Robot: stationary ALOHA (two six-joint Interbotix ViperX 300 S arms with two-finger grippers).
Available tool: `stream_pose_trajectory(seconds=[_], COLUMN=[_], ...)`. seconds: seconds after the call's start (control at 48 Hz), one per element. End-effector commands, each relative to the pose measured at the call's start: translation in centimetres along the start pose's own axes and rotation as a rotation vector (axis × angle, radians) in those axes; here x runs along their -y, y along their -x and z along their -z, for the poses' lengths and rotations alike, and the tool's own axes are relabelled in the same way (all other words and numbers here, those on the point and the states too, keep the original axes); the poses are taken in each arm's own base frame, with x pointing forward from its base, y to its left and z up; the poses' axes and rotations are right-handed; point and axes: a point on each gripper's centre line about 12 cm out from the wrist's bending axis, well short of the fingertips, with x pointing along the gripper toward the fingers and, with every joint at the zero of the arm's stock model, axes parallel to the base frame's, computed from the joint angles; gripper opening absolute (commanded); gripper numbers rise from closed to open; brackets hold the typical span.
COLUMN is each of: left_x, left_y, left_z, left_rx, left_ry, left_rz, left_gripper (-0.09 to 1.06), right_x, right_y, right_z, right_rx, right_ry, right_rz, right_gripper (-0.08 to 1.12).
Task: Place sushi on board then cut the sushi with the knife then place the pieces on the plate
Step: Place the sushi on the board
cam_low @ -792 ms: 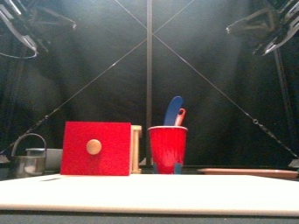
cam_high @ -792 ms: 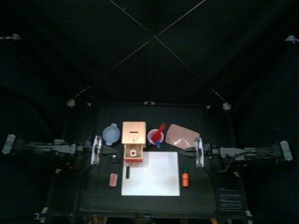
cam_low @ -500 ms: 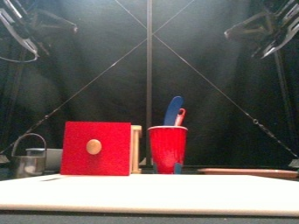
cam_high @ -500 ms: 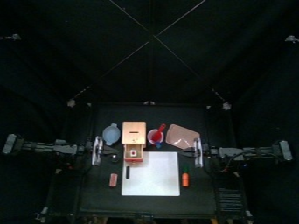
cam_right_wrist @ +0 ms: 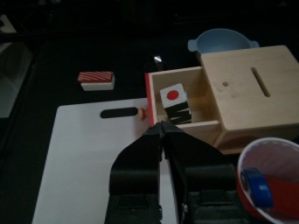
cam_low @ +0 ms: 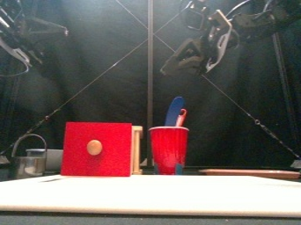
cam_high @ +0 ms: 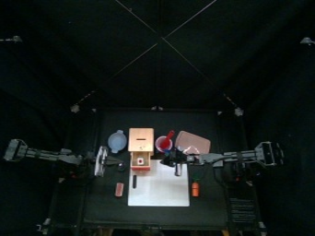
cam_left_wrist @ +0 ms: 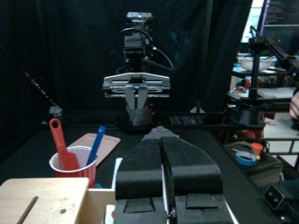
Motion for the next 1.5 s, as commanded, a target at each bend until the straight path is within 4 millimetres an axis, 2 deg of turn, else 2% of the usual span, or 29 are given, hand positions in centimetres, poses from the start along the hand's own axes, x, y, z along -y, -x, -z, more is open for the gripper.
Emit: stream_pose_trajectory(seconds=[0.021,0.146,0.312,0.417,0.521,0.604,0.708,0.896,1.0,1.083,1.229,1.396,1.5], left_x=[0.1,0.1,0.1,0.1,0.1,0.1,0.1,0.0,0.0,0.0,-0.3,-0.7,-0.7], left_y=[-0.3,-0.3,-0.3,-0.3,-0.3,-0.3,-0.2,-0.2,-0.2,-0.1,0.0,0.2,0.2], left_z=[-0.6,-0.5,-0.5,-0.4,-0.2,-0.1,0.0,0.0,0.0,0.2,0.4,0.7,0.8], left_rx=[0.021,0.017,0.017,0.011,-0.003,-0.006,-0.009,-0.009,-0.011,-0.014,-0.021,-0.029,-0.030], left_ry=[-0.002,0.002,0.000,0.001,-0.002,0.000,0.001,0.000,0.002,0.005,0.037,0.076,0.084], left_rz=[0.004,0.002,0.002,0.004,0.003,0.002,0.004,0.002,0.002,-0.001,-0.025,-0.060,-0.066], left_gripper=[0.08,0.08,0.08,0.08,0.08,0.08,0.08,0.08,0.08,0.08,0.08,0.08,0.08], right_x=[0.0,0.8,2.2,3.3,3.8,4.0,4.3,4.8,4.2,3.6,3.4,2.9,2.8], right_y=[-1.5,-3.5,-4.6,-5.1,-5.8,-6.0,-6.1,-6.3,-6.6,-7.7,-9.5,-11.0,-12.5], right_z=[-3.5,-4.0,-4.4,-4.0,-2.5,-1.4,-1.1,-4.1,-4.7,-4.2,-4.5,-7.6,-7.8], right_rx=[0.013,-0.122,-0.260,-0.285,-0.343,-0.427,-0.468,-0.404,-0.432,-0.490,-0.539,-0.536,-0.580], right_ry=[-0.087,-0.302,-0.567,-0.688,-0.841,-0.933,-0.953,-1.011,-1.004,-1.025,-1.027,-0.995,-0.974], right_rz=[-0.002,-0.013,-0.060,-0.063,-0.026,0.015,0.077,0.151,0.177,0.219,0.299,0.385,0.463], right_gripper=[0.13,0.30,0.46,0.66,0.91,1.04,1.05,1.04,1.04,1.04,1.04,1.04,1.04])
